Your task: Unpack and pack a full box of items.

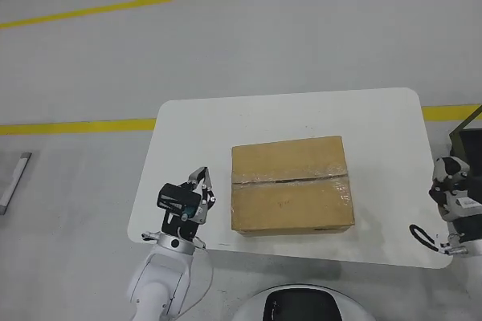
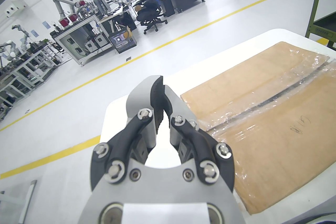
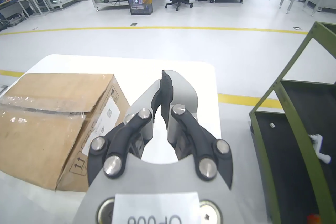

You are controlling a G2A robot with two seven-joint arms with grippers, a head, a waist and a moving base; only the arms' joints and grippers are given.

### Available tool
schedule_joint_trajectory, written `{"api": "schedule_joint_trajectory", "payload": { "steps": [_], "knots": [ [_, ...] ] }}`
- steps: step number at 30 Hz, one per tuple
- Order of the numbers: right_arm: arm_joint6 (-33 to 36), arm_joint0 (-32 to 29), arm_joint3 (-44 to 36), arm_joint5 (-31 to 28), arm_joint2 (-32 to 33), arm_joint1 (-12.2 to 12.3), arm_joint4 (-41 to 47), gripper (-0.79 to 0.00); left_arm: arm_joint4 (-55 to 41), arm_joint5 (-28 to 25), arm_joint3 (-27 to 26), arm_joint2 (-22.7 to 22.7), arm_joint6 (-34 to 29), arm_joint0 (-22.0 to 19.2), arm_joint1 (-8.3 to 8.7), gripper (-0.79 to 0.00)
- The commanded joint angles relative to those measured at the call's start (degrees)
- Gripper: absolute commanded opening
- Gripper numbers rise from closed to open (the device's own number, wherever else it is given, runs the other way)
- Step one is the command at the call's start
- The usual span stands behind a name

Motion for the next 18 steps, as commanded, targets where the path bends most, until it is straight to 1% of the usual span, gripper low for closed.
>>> {"api": "schedule_joint_trajectory", "payload": {
  "steps": [1, 2, 3, 4, 6, 7, 9, 10, 12, 13, 14, 16, 18],
  "knots": [
    [0.4, -0.4, 0.0, 0.2, 0.1, 0.0, 0.3, -0.783, 0.0, 0.0, 0.0, 0.0, 0.0, 0.0, 0.01, -0.770],
    [0.2, -0.5, -0.1, 0.2, 0.2, 0.0, 0.2, -0.778, 0.0, -0.2, 0.0, 0.0, 0.0, 0.0, 0.01, -0.736],
    [0.4, -0.6, -0.1, 0.2, 0.2, 0.0, 0.3, -0.770, 0.0, -0.2, 0.0, 0.0, 0.0, 0.0, 0.01, -0.682],
    [0.4, -0.5, -0.1, 0.2, 0.2, 0.0, 0.3, -0.728, 0.0, -0.1, 0.0, 0.0, 0.0, 0.0, 0.02, -0.602],
    [0.4, -0.4, 0.0, 0.2, 0.1, 0.0, 0.3, -0.602, 0.0, 0.0, 0.0, 0.0, 0.0, 0.0, 0.01, -0.473],
    [0.4, -0.4, 0.0, 0.2, 0.1, 0.0, 0.3, -0.512, 0.0, 0.0, 0.0, 0.0, 0.0, 0.0, 0.01, -0.407],
    [0.4, -0.4, 0.0, 0.2, 0.1, 0.0, 0.3, -0.407, 0.0, 0.0, 0.0, 0.0, 0.0, 0.0, 0.01, -0.297],
    [0.4, -0.4, 0.0, 0.2, 0.1, 0.0, 0.3, -0.329, 0.0, 0.0, 0.0, 0.0, 0.0, 0.0, 0.01, -0.239],
    [0.4, -0.4, 0.0, 0.2, 0.1, 0.0, 0.3, -0.239, 0.0, 0.0, 0.0, 0.0, 0.0, 0.0, 0.01, -0.164],
    [0.4, -0.4, 0.0, 0.2, 0.1, 0.0, 0.3, -0.189, 0.0, 0.0, 0.0, 0.0, 0.0, 0.0, 0.01, -0.115],
    [0.4, -0.4, 0.0, 0.2, 0.1, 0.0, 0.3, -0.154, 0.0, 0.0, 0.0, 0.0, 0.0, 0.0, 0.01, -0.082],
    [0.4, -0.4, 0.0, 0.2, 0.1, 0.0, 0.3, -0.073, 0.0, 0.0, 0.0, 0.0, 0.0, 0.0, 0.01, -0.034],
    [0.4, -0.4, 0.0, 0.2, 0.1, 0.0, 0.3, -0.034, 0.0, 0.0, 0.0, 0.0, 0.0, 0.0, 0.01, -0.010]
  ]
}}
